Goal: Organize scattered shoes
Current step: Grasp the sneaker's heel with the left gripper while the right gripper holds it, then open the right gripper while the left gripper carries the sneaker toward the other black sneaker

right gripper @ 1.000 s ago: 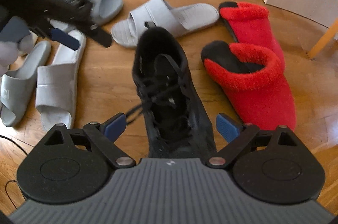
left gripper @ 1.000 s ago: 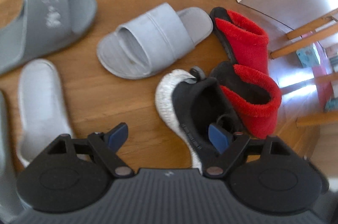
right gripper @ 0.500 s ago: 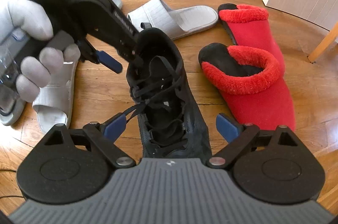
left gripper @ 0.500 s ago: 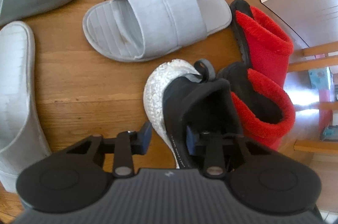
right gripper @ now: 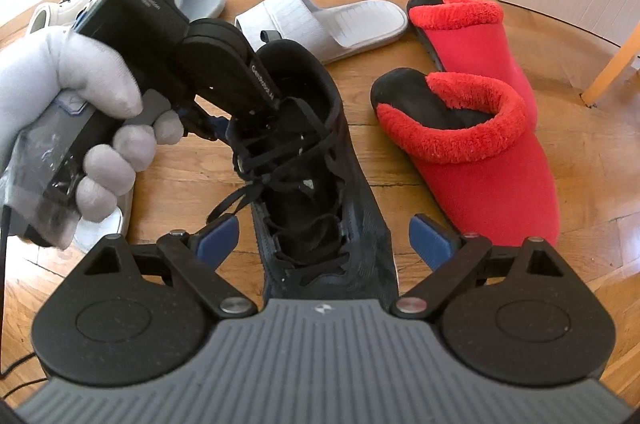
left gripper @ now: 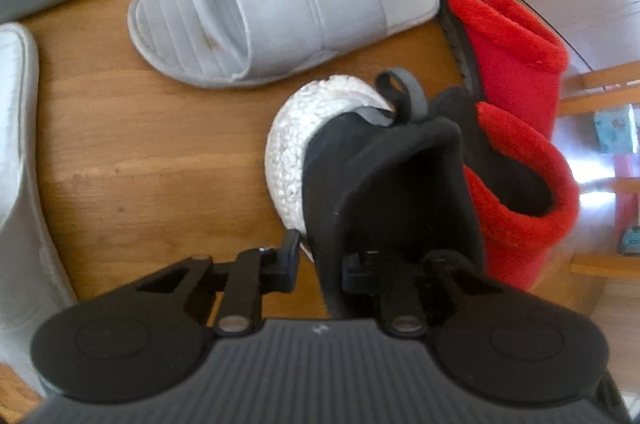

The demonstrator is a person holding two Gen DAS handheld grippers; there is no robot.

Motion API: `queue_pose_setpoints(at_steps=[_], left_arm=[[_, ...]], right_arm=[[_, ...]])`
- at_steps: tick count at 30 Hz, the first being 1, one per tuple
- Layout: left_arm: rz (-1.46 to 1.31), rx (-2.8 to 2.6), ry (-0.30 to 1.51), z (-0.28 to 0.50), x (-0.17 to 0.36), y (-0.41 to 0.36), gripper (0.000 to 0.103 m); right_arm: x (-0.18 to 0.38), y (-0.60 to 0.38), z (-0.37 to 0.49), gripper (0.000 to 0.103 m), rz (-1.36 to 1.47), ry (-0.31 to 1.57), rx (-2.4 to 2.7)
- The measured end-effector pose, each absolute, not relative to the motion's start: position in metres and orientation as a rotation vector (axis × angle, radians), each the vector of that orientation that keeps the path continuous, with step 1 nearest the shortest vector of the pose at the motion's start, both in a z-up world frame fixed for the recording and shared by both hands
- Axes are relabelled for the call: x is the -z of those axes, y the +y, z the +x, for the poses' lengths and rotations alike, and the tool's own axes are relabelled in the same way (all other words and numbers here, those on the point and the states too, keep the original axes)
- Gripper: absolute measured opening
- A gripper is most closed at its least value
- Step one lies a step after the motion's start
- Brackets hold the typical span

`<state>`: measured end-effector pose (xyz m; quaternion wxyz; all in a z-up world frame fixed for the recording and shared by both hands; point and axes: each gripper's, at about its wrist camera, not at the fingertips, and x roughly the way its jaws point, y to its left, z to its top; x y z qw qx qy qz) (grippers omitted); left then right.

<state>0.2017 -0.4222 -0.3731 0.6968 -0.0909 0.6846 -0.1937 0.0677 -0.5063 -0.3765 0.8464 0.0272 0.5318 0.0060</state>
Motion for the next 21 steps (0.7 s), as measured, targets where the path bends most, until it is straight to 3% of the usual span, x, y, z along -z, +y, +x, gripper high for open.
queue_pose_setpoints(at_steps=[1, 10, 14, 21], left_arm=[[-0.222, 0.445, 1.538, 0.201, 0.37, -0.42, 0.007], [-0.28, 0.37, 1.518, 0.201, 0.336, -0.4, 0.006], [-0.353, 0.332, 1.54, 0.211, 0.324, -0.377, 0.006], [-0.407, 0.291, 1.452, 0.217, 0.283, -0.317, 0.006]], right_arm=[[0.376, -0.506, 0.068, 0.093, 0.058, 1.122, -0.013], [0.376, -0.496, 0.07, 0.093, 0.066, 1.118, -0.044], [0.368, -0.482, 0.074, 0.101, 0.056, 1.075, -0.093], [0.335, -0.457, 0.084, 0.101, 0.044, 1.008, -0.128]])
